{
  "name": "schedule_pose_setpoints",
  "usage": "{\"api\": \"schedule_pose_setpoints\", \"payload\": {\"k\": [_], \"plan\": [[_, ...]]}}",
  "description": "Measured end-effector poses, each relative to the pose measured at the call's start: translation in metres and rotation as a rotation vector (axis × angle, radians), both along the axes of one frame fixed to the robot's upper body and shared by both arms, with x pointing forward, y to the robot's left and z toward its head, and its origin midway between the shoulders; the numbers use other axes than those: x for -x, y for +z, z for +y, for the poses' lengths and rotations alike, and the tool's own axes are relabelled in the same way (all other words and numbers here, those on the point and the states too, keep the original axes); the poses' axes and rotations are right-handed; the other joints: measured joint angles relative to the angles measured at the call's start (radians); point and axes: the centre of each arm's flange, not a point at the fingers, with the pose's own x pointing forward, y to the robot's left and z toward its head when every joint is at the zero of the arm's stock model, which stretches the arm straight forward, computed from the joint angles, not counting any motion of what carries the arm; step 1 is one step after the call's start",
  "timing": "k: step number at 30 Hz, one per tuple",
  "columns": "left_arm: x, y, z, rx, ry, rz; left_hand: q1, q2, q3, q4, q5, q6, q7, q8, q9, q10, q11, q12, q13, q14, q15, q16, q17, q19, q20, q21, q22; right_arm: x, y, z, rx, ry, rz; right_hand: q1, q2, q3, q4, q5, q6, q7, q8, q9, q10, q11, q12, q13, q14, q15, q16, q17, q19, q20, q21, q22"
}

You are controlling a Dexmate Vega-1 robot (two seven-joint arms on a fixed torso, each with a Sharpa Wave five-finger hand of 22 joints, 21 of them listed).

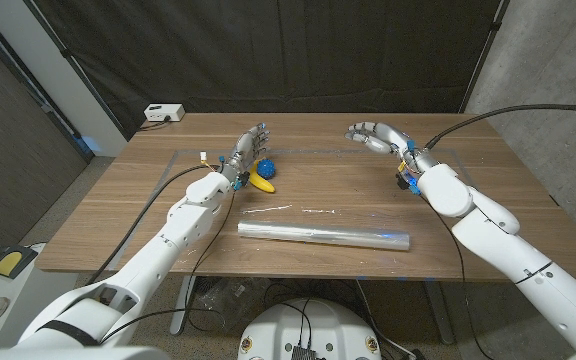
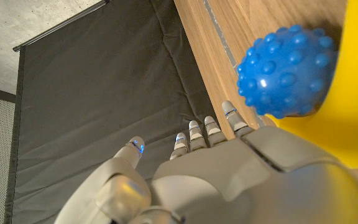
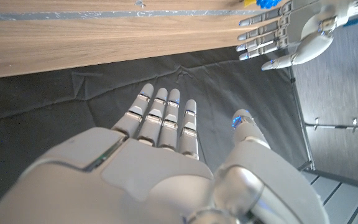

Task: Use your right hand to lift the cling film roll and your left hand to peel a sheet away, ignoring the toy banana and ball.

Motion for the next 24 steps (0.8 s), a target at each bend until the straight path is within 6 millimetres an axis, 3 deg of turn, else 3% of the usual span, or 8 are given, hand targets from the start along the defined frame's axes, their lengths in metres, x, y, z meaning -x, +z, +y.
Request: {"api": "schedule_pose_setpoints", "payload": {"k": [24], "plan": [[0.001,0.003,-0.01,-0.04,-0.013,0.002,0.0,0.0,0.0,0.0,0.0,0.009,0.002,-0.004,0.0,0.019,0.002,0.0,0.005,0.012,-0.005,0.0,0.0,0.004,0.004,-0.005,0.005,0.046,-0.01,0.019,0.243,-0.091,0.045,-0.004,-0.014,0.0,0.0,0.0,-0.006,-0.006,-0.011,0.0,-0.008,-0.008,-0.007,0.0,0.006,-0.016,-0.006,0.005,0.002,-0.002,0.0,0.0]]}}
